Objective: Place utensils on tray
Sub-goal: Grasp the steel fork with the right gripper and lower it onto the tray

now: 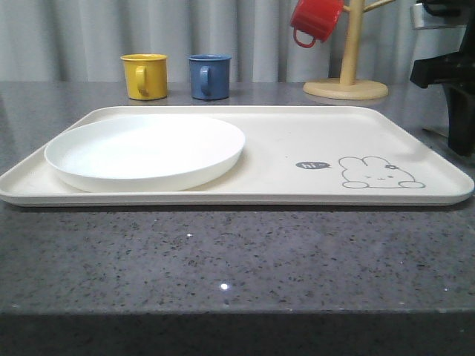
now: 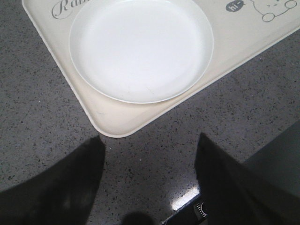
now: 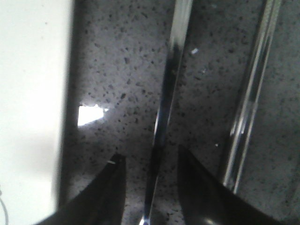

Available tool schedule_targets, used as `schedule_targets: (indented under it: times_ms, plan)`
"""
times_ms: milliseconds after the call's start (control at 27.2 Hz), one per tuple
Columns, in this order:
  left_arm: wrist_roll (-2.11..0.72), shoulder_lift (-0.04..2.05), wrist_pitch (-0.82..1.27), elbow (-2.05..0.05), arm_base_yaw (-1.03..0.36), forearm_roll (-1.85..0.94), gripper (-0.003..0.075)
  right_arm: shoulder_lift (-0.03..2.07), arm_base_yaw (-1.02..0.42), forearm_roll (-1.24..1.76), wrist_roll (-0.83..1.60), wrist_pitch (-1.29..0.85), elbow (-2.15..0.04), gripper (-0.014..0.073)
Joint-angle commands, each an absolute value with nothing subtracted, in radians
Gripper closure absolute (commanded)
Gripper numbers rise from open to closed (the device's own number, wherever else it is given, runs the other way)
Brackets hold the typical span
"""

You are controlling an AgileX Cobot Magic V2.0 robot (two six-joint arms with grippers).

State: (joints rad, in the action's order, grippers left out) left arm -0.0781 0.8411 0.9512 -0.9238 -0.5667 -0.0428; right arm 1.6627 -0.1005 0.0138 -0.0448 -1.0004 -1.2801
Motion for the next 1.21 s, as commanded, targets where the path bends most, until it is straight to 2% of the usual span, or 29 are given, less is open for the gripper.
schedule_targets:
  times_ms: [0,294,698,955,1175]
  plan:
    - [-0.068,0.842,0.892,-0.950,-0.574,-0.054,0.0297,1.639,-0.100,0.017,-0.040,-0.990,-1.312,0.0352]
    - [-0.068,0.842,0.892,-0.950,-0.574,-0.054,0.0298,1.652,-0.100,0.020,-0.040,-0.995,-1.312,0.0361]
    - [-0.068,0.842,0.892,-0.950,-0.574,-0.054,0.0297,1.651,-0.100,0.025,-0.040,-1.042,-1.326,0.0592]
    - [-0.068,0.842,0.892,-0.950,-0.574,-0.054,0.0298,1.629,-0.106,0.045,-0.040,-1.128,-1.379,0.0607]
    - [-0.068,0.842,0.892,-0.950,-0.574,-0.054,0.0297,1.606,-0.167,0.116,-0.040,-1.184,-1.436,0.0607]
